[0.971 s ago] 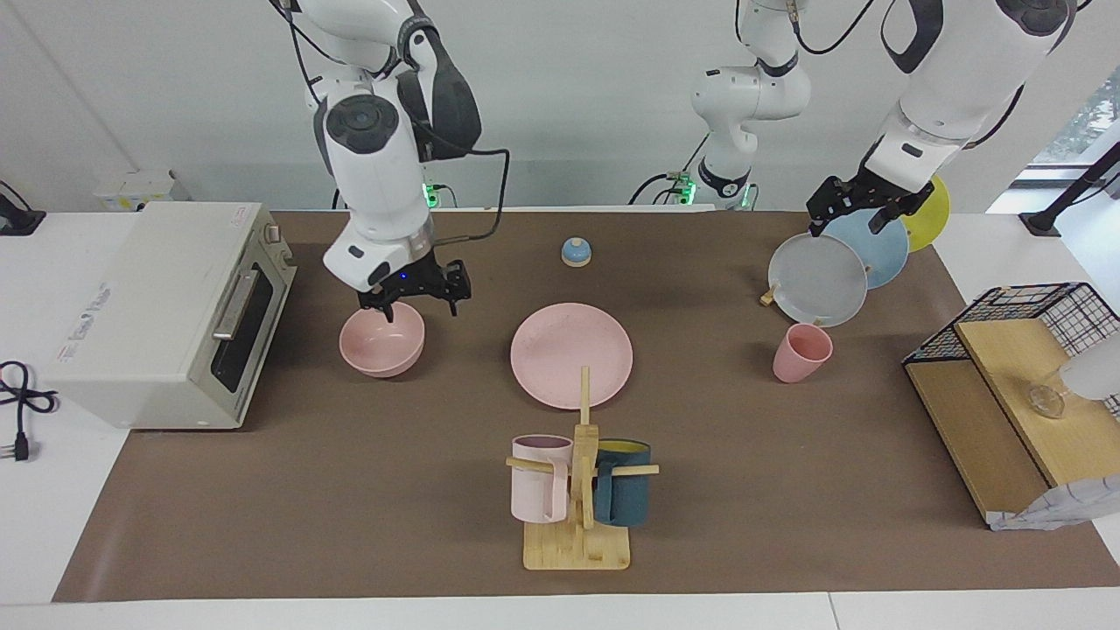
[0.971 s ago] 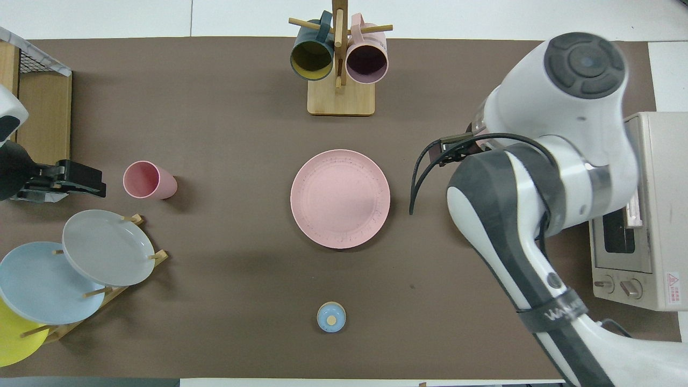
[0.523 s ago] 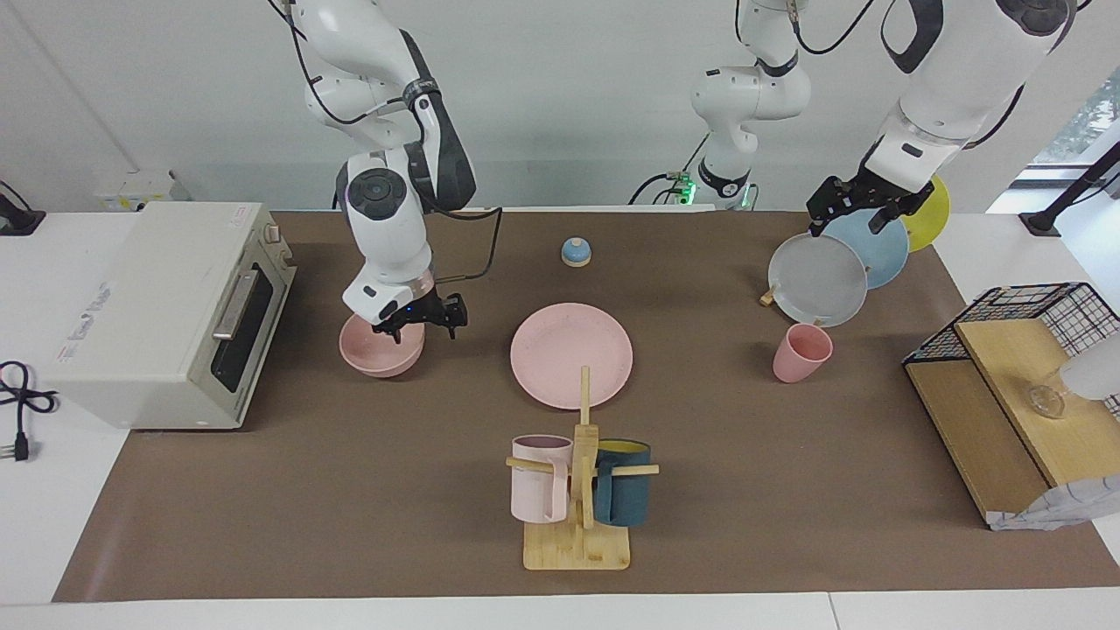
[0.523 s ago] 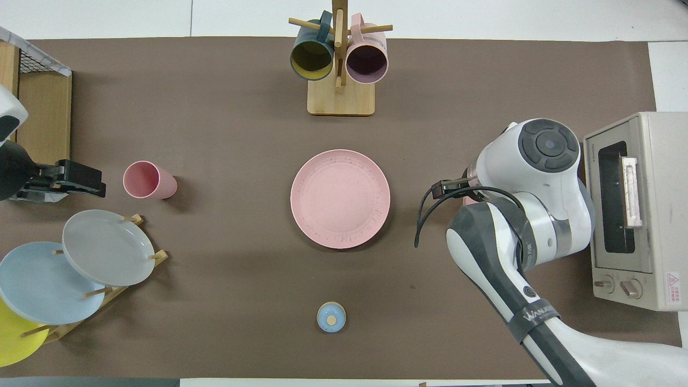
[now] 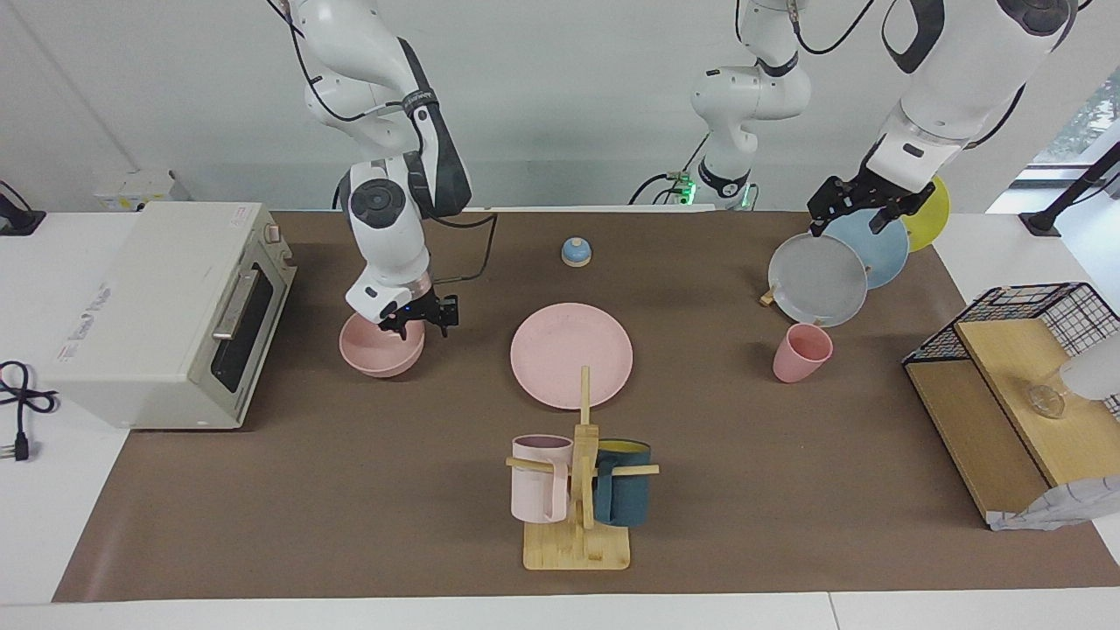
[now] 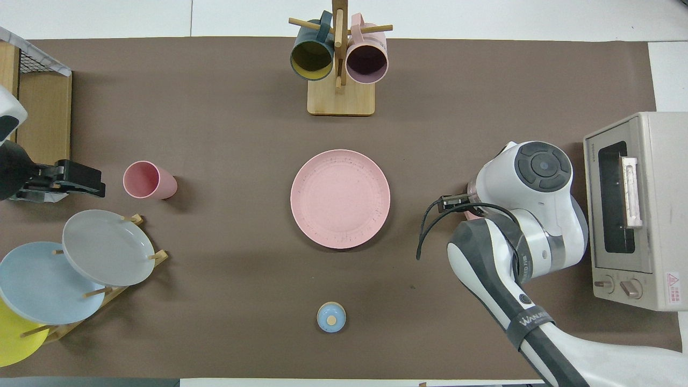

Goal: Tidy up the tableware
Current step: 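Reach the right gripper to the pink bowl and grasp its rim, then carry the pink bowl with the right gripper over the pink plate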

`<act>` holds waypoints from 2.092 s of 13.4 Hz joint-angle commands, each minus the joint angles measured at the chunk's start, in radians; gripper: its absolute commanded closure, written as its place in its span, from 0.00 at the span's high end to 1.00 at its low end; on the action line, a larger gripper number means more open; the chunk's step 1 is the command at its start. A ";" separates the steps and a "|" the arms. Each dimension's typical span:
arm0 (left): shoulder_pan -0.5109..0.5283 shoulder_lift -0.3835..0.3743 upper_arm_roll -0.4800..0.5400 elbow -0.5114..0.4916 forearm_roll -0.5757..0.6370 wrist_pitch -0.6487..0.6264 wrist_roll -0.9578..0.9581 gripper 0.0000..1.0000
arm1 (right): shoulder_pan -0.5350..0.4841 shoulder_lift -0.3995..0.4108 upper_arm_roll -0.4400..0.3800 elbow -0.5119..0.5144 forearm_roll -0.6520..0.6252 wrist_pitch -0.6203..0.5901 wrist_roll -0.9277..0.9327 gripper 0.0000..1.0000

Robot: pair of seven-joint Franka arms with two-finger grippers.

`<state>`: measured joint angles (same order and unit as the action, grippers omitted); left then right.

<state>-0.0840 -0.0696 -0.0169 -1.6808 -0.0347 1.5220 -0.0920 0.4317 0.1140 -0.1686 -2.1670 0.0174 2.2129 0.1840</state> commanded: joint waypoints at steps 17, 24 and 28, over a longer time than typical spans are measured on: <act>0.010 -0.019 0.000 -0.011 0.002 0.006 0.008 1.00 | 0.255 0.312 0.040 0.702 -0.076 -0.505 0.305 0.00; 0.010 -0.018 0.002 -0.016 0.002 0.055 0.008 1.00 | 0.340 0.515 0.181 0.883 -0.100 -0.423 0.562 0.00; 0.007 0.059 -0.002 -0.110 -0.007 0.208 -0.001 1.00 | 0.334 0.516 0.181 0.866 -0.123 -0.375 0.562 0.00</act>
<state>-0.0831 -0.0548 -0.0134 -1.7275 -0.0347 1.6314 -0.0921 0.7781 0.6239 0.0043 -1.3106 -0.0857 1.8260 0.7341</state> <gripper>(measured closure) 0.000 0.952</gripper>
